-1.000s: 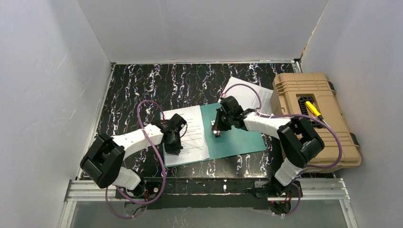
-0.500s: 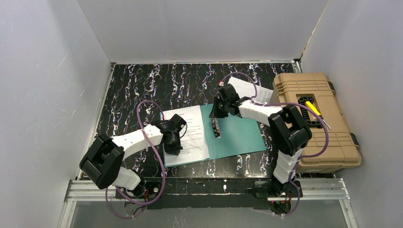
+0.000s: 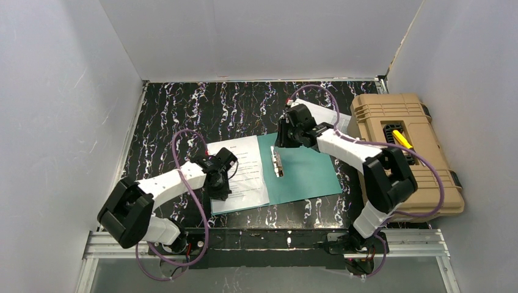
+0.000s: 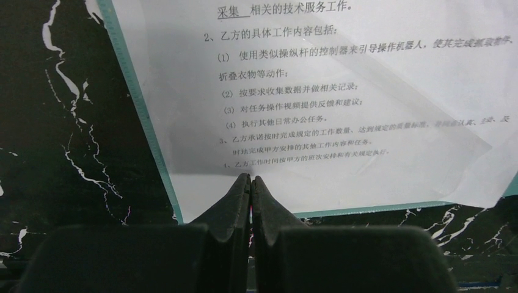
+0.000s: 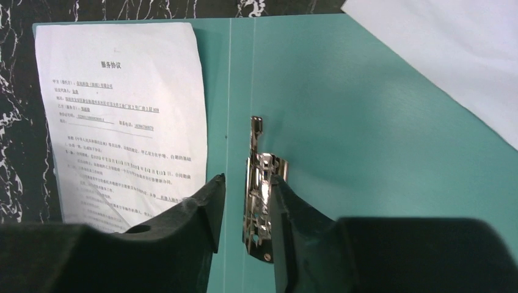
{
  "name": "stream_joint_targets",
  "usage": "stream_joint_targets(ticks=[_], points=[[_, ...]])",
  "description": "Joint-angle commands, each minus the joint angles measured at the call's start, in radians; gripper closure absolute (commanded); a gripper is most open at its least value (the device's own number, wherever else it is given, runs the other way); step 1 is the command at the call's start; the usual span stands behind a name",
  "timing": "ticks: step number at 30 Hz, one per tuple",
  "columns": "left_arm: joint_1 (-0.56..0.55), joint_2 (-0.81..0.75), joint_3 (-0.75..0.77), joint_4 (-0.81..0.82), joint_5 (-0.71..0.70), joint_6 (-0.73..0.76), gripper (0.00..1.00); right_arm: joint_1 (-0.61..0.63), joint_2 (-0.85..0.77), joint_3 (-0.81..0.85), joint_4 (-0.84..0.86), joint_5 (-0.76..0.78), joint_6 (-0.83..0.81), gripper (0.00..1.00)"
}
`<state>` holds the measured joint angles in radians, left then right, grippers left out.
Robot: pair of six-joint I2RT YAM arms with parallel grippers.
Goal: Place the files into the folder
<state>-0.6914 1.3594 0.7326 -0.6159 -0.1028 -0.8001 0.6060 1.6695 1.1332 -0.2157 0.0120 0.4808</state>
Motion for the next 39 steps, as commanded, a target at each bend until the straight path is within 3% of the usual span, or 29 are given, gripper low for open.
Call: stream_joint_targets(ticks=[1, 5, 11, 25, 31, 39], points=[[-0.003, -0.072, 0.006, -0.063, -0.046, 0.006, 1.0, -0.002, -0.08, -0.069, -0.046, 0.073, -0.059, 0.5], [-0.003, -0.107, 0.021, -0.087, -0.054, 0.006, 0.99, -0.003, -0.086, -0.116, -0.038, 0.064, -0.065, 0.43], [-0.003, -0.185, 0.042, -0.141, -0.068, 0.007, 0.87, 0.004, -0.054, -0.128, -0.008, 0.02, -0.053, 0.42], [-0.003, -0.323, 0.089, -0.224, -0.077, 0.013, 0.46, 0.08, 0.044, -0.067, 0.023, 0.016, -0.011, 0.41], [-0.003, -0.338, 0.082, -0.231, -0.081, 0.011, 0.37, 0.12, 0.081, -0.041, 0.028, 0.03, 0.009, 0.41], [-0.003, -0.348, 0.079, -0.231, -0.083, 0.01, 0.34, 0.188, 0.135, 0.004, 0.031, 0.052, 0.051, 0.41]])
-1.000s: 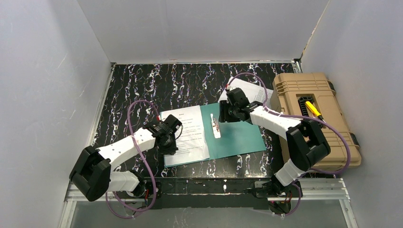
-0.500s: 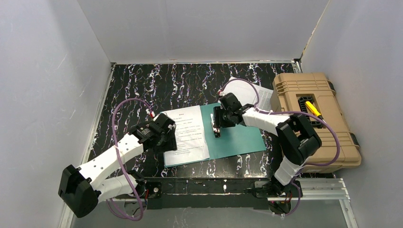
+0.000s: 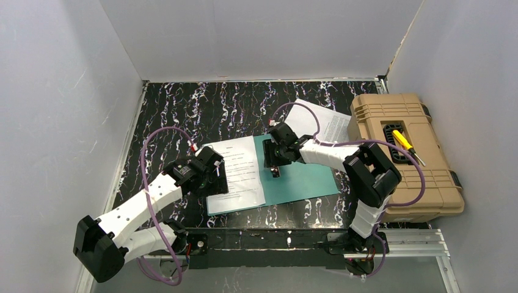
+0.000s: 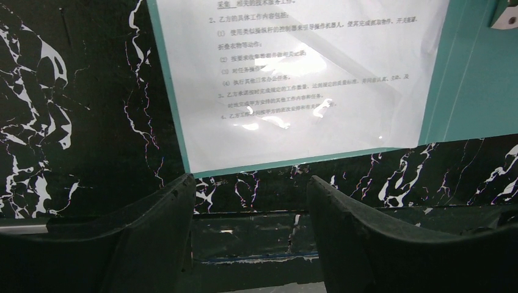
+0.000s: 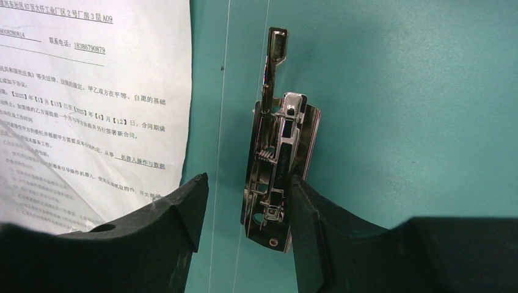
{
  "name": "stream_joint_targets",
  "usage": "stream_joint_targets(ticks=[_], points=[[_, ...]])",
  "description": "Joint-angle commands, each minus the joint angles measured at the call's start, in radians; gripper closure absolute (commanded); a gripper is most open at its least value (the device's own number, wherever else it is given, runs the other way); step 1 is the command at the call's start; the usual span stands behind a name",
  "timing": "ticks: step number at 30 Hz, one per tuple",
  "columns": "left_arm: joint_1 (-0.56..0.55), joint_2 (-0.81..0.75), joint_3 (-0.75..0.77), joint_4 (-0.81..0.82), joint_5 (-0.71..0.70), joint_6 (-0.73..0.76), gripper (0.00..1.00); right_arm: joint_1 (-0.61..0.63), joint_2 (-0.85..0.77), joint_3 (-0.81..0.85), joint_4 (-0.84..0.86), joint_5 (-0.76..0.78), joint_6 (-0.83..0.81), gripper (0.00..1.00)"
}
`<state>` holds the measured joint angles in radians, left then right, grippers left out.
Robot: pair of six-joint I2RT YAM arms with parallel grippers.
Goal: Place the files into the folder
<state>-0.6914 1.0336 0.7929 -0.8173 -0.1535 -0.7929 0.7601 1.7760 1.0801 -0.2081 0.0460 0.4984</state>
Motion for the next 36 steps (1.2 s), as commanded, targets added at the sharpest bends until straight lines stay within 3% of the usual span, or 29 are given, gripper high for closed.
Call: stream_joint_targets(ticks=[1, 24, 36], points=[[-0.003, -0.025, 0.02, -0.031, -0.032, 0.003, 0.34, 0.042, 0.036, 0.068, 0.023, 0.02, 0.039, 0.41], [-0.003, -0.087, 0.044, -0.085, -0.068, 0.021, 0.27, 0.168, 0.157, 0.272, -0.052, 0.081, 0.064, 0.4], [-0.003, -0.096, 0.039, -0.089, -0.068, 0.018, 0.25, 0.148, 0.009, 0.257, -0.158, 0.338, -0.064, 0.21]])
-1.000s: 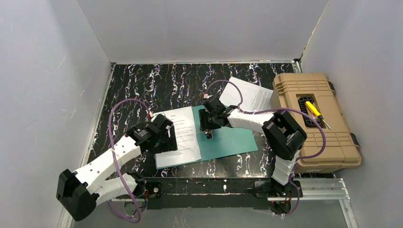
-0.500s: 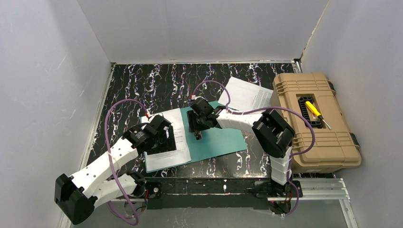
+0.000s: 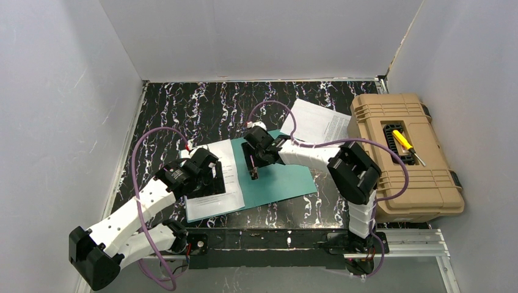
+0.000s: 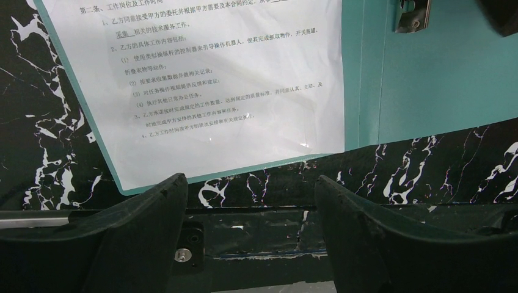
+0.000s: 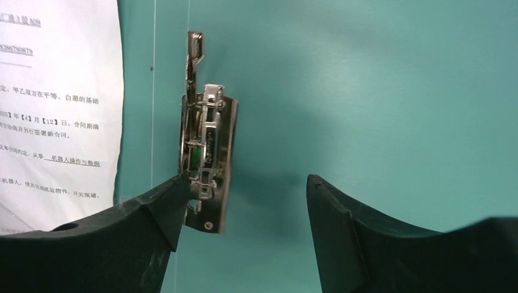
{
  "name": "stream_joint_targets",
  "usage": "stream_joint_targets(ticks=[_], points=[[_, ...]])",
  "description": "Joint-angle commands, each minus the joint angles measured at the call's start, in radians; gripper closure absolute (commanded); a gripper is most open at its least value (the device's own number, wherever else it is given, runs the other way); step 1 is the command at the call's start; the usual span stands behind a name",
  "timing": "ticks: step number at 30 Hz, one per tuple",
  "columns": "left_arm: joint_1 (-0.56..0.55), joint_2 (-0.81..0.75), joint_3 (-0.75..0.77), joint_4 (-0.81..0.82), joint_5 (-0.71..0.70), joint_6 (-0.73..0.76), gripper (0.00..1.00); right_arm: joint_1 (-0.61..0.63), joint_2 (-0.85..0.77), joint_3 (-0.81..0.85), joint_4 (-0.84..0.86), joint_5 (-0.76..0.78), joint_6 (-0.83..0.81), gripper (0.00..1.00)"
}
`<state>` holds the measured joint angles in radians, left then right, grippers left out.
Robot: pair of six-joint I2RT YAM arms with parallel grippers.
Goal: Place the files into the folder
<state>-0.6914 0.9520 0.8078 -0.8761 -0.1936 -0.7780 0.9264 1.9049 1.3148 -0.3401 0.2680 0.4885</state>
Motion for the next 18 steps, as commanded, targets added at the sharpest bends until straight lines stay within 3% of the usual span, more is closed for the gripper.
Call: stream_joint_targets(ticks=[1, 14, 18], points=[[-0.003, -0.013, 0.025, -0.03, -0.027, 0.003, 0.25, -0.025, -0.132, 0.02, -0.027, 0.128, -0.066, 0.2], [-0.003, -0.013, 0.028, -0.034, -0.032, 0.01, 0.24, -0.19, -0.116, 0.087, -0.02, 0.353, -0.213, 0.01], [-0.003, -0.012, 0.031, -0.036, -0.033, 0.013, 0.23, -0.284, -0.039, 0.152, -0.037, 0.296, -0.2, 0.01]])
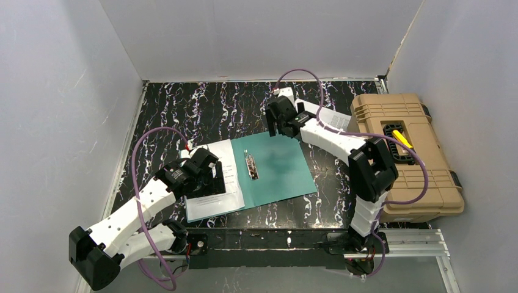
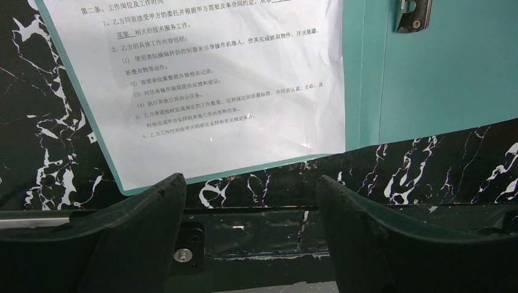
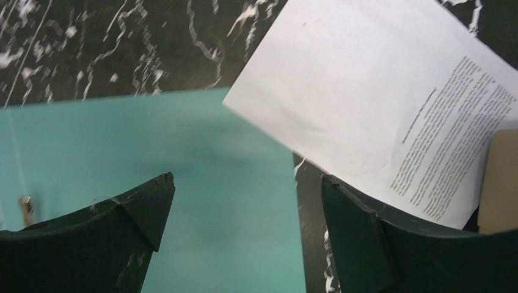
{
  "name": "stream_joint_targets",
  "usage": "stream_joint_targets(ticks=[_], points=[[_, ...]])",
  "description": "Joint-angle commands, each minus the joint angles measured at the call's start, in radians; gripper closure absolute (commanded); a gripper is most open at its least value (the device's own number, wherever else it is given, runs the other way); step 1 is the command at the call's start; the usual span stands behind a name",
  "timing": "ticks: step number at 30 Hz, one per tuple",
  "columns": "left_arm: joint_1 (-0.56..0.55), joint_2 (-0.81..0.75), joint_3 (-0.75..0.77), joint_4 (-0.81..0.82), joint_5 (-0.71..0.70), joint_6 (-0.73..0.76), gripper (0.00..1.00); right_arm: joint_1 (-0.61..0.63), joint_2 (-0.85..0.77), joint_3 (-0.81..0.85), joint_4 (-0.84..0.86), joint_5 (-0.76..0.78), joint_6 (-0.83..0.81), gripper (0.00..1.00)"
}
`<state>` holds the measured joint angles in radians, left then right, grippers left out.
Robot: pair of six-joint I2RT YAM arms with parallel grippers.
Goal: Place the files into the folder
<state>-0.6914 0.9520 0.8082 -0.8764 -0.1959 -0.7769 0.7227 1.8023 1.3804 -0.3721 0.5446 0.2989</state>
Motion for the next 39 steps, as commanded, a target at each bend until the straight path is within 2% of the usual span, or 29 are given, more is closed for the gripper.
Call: stream_joint_targets(ticks=[1, 4, 9, 24, 31, 39], points=[[-0.003, -0.01, 0.032, -0.036, -0.034, 0.012, 0.23, -0.104, 0.08, 0.098, 0.002, -0.023, -0.001, 0.01], [-0.003, -0.005, 0.037, -0.038, -0.038, 0.017, 0.22, -0.159, 0.136, 0.142, 0.012, -0.12, 0.029, 0.01], [-0.003, 0.015, 0.044, -0.036, -0.046, 0.02, 0.22, -0.211, 0.247, 0.225, 0.006, -0.187, 0.092, 0.01], [-0.003, 0.055, 0.063, -0.025, -0.047, 0.046, 0.22, -0.243, 0.408, 0.329, -0.002, -0.168, 0.116, 0.03], [-0.003, 0.076, 0.078, -0.02, -0.049, 0.058, 0.22, -0.247, 0.425, 0.301, -0.003, -0.149, 0.089, 0.11], [-0.003, 0.091, 0.083, -0.018, -0.051, 0.061, 0.21, -0.247, 0.421, 0.227, 0.025, -0.15, 0.072, 0.33]])
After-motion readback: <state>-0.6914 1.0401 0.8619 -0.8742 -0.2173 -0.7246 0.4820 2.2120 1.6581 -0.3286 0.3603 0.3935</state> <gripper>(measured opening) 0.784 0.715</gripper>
